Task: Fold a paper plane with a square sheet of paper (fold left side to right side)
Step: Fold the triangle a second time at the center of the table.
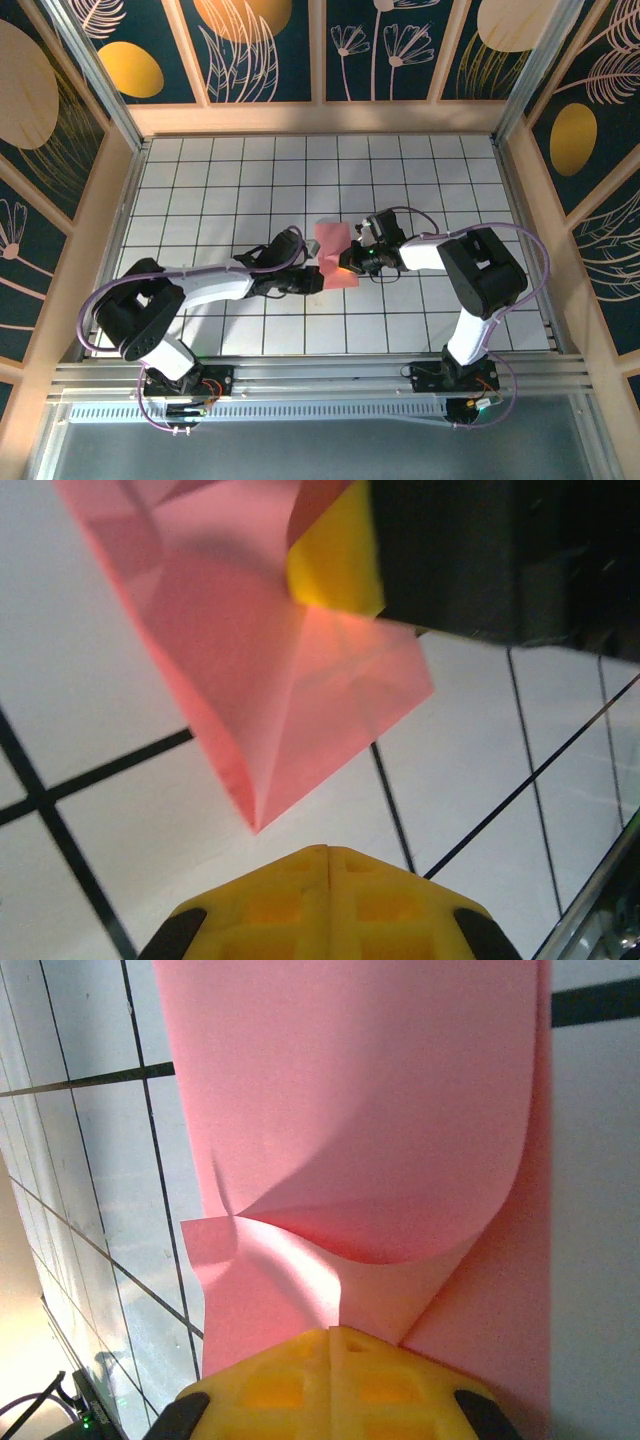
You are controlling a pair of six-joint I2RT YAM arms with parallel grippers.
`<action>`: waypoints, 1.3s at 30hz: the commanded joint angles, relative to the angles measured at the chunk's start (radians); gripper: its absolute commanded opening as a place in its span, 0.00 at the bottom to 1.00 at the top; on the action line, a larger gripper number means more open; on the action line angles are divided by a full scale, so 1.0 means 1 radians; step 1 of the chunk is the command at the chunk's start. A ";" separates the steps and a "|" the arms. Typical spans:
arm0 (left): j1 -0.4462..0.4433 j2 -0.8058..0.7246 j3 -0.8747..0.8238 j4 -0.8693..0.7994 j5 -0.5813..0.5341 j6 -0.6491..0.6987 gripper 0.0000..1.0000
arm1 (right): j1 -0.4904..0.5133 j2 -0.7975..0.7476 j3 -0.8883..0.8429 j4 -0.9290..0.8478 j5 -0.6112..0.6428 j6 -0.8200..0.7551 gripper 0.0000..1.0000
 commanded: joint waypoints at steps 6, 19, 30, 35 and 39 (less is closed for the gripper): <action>0.021 0.160 0.107 0.044 0.009 0.018 0.00 | 0.010 0.033 -0.007 -0.098 0.054 -0.029 0.00; 0.022 0.212 0.117 -0.001 -0.043 0.024 0.00 | 0.011 0.031 -0.003 -0.103 0.053 -0.032 0.00; 0.023 0.220 0.100 -0.025 -0.033 0.029 0.00 | 0.011 -0.026 0.044 -0.081 0.018 -0.024 0.00; 0.022 0.227 0.103 -0.022 -0.020 0.032 0.00 | 0.017 -0.073 0.043 -0.084 0.033 -0.023 0.00; 0.022 0.231 0.106 -0.022 -0.014 0.033 0.00 | 0.029 -0.076 0.019 -0.053 0.027 0.001 0.00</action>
